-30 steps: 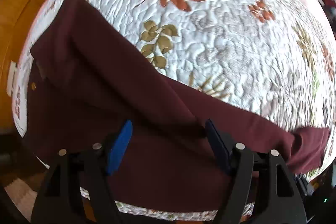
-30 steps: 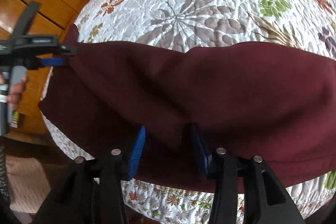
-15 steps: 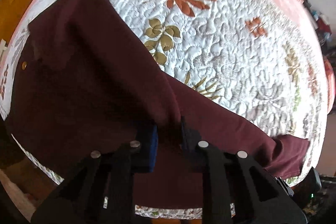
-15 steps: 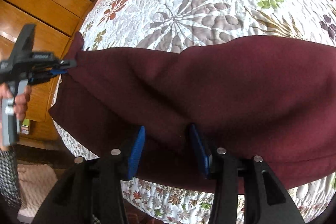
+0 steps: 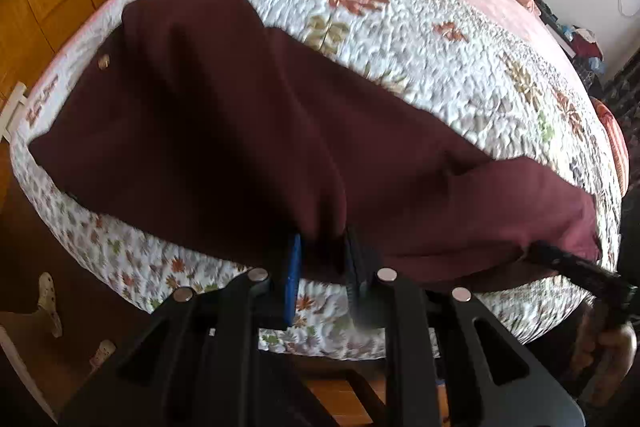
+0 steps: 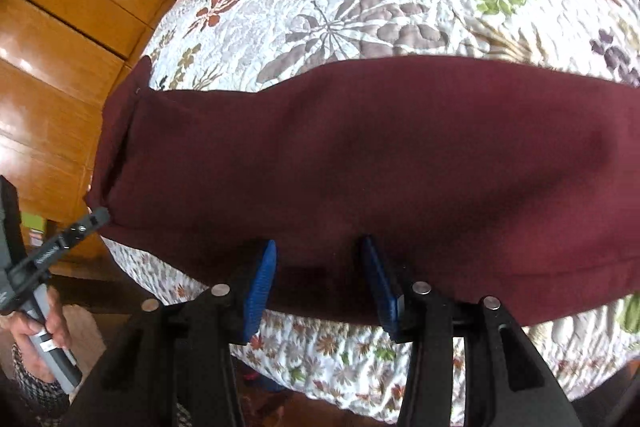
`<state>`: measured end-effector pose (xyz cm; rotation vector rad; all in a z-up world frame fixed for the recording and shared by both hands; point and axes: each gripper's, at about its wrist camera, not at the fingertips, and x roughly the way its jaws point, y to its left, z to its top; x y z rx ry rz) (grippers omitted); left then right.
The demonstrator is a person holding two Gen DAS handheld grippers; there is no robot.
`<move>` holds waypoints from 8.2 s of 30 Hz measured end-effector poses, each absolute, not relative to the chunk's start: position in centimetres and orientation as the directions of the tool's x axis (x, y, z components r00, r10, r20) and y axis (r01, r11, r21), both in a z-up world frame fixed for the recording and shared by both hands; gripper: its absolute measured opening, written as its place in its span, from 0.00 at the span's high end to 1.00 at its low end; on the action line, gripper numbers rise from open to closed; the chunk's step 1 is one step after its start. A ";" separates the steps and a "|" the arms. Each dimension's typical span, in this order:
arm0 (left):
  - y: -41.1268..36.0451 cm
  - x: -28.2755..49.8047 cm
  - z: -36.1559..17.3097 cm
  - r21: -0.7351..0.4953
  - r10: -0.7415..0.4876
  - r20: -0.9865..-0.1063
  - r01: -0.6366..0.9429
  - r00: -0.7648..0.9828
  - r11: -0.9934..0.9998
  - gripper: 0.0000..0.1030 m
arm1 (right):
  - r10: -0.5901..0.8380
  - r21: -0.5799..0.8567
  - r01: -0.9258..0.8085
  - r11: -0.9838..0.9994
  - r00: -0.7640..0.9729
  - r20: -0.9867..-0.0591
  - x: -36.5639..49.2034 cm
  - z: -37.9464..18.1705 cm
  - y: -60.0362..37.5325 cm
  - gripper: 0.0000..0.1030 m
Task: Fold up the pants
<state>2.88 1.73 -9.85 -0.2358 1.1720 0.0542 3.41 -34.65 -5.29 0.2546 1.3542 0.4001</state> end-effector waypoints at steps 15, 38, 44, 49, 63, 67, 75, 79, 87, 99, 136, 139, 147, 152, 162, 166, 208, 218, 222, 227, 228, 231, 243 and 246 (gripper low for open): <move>3.0 3.6 -11.9 -0.249 -0.165 -0.905 -0.175 0.393 0.953 0.82 | 0.660 0.667 0.009 0.745 0.128 -0.740 0.4 -6.0 -34.5 0.31; 3.0 4.3 -9.9 -0.284 -0.199 -0.897 -0.169 0.394 0.944 0.81 | 0.577 0.612 0.063 0.788 0.268 -0.771 0.9 -3.7 -36.9 0.90; 2.9 5.0 -7.9 -0.322 -0.231 -0.871 -0.150 0.433 0.935 0.81 | 0.753 0.775 0.148 0.614 0.185 -0.632 0.5 -5.7 -34.5 0.54; 3.2 5.6 -6.7 -0.353 -0.256 -0.856 -0.147 0.448 0.924 0.80 | 0.798 0.800 0.233 0.553 0.129 -0.589 0.6 -8.7 -31.3 0.44; 3.4 5.0 -8.3 -0.322 -0.242 -0.876 -0.133 0.417 0.937 0.80 | 0.672 0.726 0.242 0.644 0.274 -0.688 1.6 -7.8 -34.5 0.91; 3.1 4.2 -8.5 -0.283 -0.209 -0.883 -0.121 0.421 0.951 0.79 | 0.599 0.642 0.174 0.747 0.242 -0.763 -0.4 -5.5 -33.3 0.91; 3.0 3.2 -11.7 -0.158 -0.112 -0.927 -0.101 0.358 0.982 0.63 | 0.591 0.611 0.109 0.784 0.169 -0.789 -0.3 -7.7 -31.8 0.76; 3.9 3.5 -8.7 -0.092 -0.048 -0.913 -0.090 0.405 0.992 0.37 | 0.539 0.548 0.049 0.835 0.131 -0.832 -1.1 -5.0 -31.7 0.63; 6.3 11.0 -6.1 0.167 0.220 -0.922 -0.187 0.318 0.968 0.27 | 0.464 0.469 -0.036 0.882 0.229 -0.856 -1.9 -0.8 -32.8 0.56; 7.3 22.4 -9.7 0.382 0.395 -0.918 -0.195 0.035 0.904 0.22 | 0.488 0.497 -0.019 0.868 0.225 -0.843 0.0 -2.5 -32.2 0.55; 20.1 6.5 -7.0 -0.101 0.188 -0.860 -0.518 0.475 0.849 0.16 | 0.332 0.317 -0.105 0.943 0.211 -0.919 2.0 -6.4 -29.0 0.42; 20.1 9.6 -6.8 0.041 0.271 -0.889 -0.526 0.369 0.850 0.16 | 0.316 0.295 -0.122 0.948 0.214 -0.925 1.9 -6.5 -28.4 0.38; 17.6 18.4 -7.9 0.522 0.617 -0.781 -0.444 0.093 0.728 0.15 | 0.300 0.272 -0.147 0.951 0.221 -0.928 1.8 -6.7 -27.6 0.31; 18.5 19.9 -9.6 0.527 0.594 -0.805 -0.439 0.018 0.728 0.99 | 0.323 0.299 -0.138 0.944 0.223 -0.920 1.9 -6.8 -27.8 0.31; 20.3 14.4 -9.2 0.266 0.395 -0.887 -0.437 0.238 0.859 1.00 | 0.339 0.321 -0.113 0.940 0.243 -0.909 1.6 -6.2 -28.2 0.31; 19.6 13.5 -8.3 0.195 0.329 -0.882 -0.373 0.337 0.907 1.00 | 0.462 0.428 -0.183 0.885 0.233 -0.856 2.3 -4.3 -26.3 0.32; 25.1 13.6 -1.1 -0.053 0.066 -0.806 -0.184 0.588 0.982 0.96 | 0.893 0.892 -0.336 0.304 -0.227 -0.389 14.8 -4.3 6.3 0.88; 27.9 14.8 0.7 -0.085 0.043 -0.821 -0.197 0.570 0.977 0.93 | 0.830 0.883 -0.363 0.298 -0.358 -0.427 8.7 -6.4 10.9 0.87; 28.5 14.7 -1.1 -0.086 0.043 -0.840 -0.211 0.541 0.974 0.93 | 0.790 0.858 -0.386 0.338 -0.379 -0.482 7.0 -7.5 10.9 0.83; 29.0 14.6 -4.5 -0.072 0.045 -0.880 -0.227 0.472 0.971 0.91 | 0.819 0.895 -0.321 0.311 -0.388 -0.423 6.5 -7.0 8.3 0.47; 29.0 14.5 -5.3 -0.073 0.040 -0.888 -0.228 0.458 0.971 0.91 | 0.840 0.926 -0.254 0.281 -0.401 -0.365 6.6 -6.7 7.0 0.24; 28.5 13.9 -7.1 -0.103 0.007 -0.899 -0.226 0.438 0.969 0.91 | 0.874 0.934 -0.251 0.256 -0.353 -0.334 6.7 -4.8 2.3 0.23; 19.5 12.0 -15.2 -0.009 0.002 -0.936 -0.030 0.351 1.000 0.85 | 0.792 0.786 -0.186 0.590 -0.055 -0.608 6.4 -8.1 -19.4 0.49; 19.2 12.0 -13.6 -0.008 0.013 -0.937 -0.060 0.349 0.998 0.86 | 0.843 0.835 -0.130 0.535 0.014 -0.538 6.6 -6.7 -22.6 0.37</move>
